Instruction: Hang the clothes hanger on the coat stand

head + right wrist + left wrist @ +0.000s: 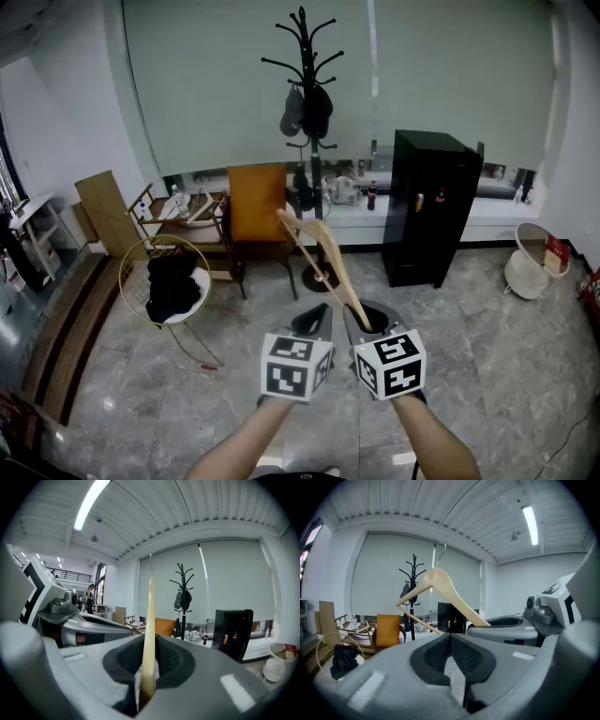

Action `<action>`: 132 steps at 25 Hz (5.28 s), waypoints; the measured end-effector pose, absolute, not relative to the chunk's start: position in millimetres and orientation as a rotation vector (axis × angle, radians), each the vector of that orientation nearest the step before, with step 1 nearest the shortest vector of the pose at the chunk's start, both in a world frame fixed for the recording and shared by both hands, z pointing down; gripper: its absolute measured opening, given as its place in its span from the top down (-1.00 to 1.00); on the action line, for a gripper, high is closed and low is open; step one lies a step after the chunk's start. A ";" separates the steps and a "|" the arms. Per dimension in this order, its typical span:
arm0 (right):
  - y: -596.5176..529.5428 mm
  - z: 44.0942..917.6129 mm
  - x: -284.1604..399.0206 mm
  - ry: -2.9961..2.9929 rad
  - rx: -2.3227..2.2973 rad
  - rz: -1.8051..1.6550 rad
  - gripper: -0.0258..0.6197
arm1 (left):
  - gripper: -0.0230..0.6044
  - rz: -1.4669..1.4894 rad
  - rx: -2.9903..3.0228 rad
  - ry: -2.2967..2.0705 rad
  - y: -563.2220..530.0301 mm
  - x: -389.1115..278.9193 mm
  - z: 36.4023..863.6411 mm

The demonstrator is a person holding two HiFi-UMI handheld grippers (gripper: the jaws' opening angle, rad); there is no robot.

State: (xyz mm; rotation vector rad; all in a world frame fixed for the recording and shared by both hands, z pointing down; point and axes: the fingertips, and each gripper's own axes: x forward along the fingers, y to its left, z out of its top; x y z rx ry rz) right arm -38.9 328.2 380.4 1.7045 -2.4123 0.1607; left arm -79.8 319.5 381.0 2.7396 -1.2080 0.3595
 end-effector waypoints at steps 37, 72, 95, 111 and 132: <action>95.6 361.8 -115.6 -2.309 1.820 0.159 0.80 | 0.91 0.261 2.832 -0.991 80.6 -146.6 364.2; -93.6 379.3 -0.7 -2.444 1.679 0.170 0.80 | 0.91 0.275 2.765 -1.136 -108.7 -31.0 380.0; -188.2 381.7 130.8 -2.569 1.515 0.191 0.80 | 0.91 0.327 2.683 -1.329 -199.4 93.3 378.1; -253.5 387.6 127.0 -2.559 1.504 0.167 0.80 | 0.91 0.285 2.684 -1.310 -268.8 91.4 387.0; -390.1 359.3 69.7 -2.537 1.614 0.173 0.80 | 0.91 0.246 2.763 -1.211 -411.0 23.7 359.9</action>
